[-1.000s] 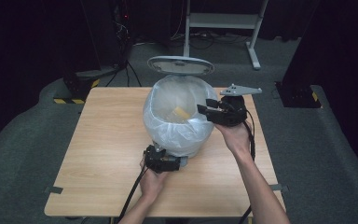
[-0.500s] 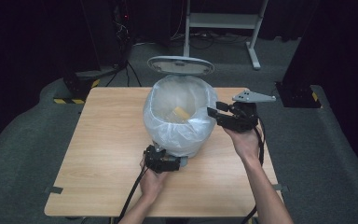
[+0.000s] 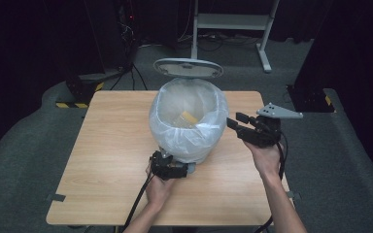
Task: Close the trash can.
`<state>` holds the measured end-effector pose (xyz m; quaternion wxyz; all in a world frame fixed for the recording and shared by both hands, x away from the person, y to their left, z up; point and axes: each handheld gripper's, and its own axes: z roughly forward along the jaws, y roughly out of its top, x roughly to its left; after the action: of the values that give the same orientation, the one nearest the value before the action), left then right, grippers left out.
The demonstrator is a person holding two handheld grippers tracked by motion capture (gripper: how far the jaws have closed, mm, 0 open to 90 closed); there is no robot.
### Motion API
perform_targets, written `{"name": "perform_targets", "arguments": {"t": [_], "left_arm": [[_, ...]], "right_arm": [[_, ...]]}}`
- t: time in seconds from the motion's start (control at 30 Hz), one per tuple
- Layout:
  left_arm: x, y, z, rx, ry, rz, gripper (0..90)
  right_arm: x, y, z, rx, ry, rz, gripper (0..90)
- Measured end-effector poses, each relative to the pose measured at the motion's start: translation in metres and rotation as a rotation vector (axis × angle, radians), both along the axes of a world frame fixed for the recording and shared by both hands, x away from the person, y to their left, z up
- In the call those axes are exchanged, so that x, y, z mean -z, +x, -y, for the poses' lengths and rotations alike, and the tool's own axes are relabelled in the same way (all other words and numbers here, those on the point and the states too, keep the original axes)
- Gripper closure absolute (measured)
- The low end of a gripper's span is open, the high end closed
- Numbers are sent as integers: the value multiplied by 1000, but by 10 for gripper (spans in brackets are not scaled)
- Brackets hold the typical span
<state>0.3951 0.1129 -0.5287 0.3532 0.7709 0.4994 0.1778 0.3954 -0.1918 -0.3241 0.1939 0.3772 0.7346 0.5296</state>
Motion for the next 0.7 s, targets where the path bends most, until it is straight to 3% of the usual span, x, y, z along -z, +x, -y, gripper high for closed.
{"name": "perform_targets", "arguments": {"t": [0.33, 0.7], "left_arm": [[0, 0, 0, 0, 0, 0, 19], [0, 0, 0, -1, 0, 1, 20]], "right_arm": [[13, -10, 12, 26, 7, 2, 553], [37, -19, 20, 43, 16, -20, 552]]}}
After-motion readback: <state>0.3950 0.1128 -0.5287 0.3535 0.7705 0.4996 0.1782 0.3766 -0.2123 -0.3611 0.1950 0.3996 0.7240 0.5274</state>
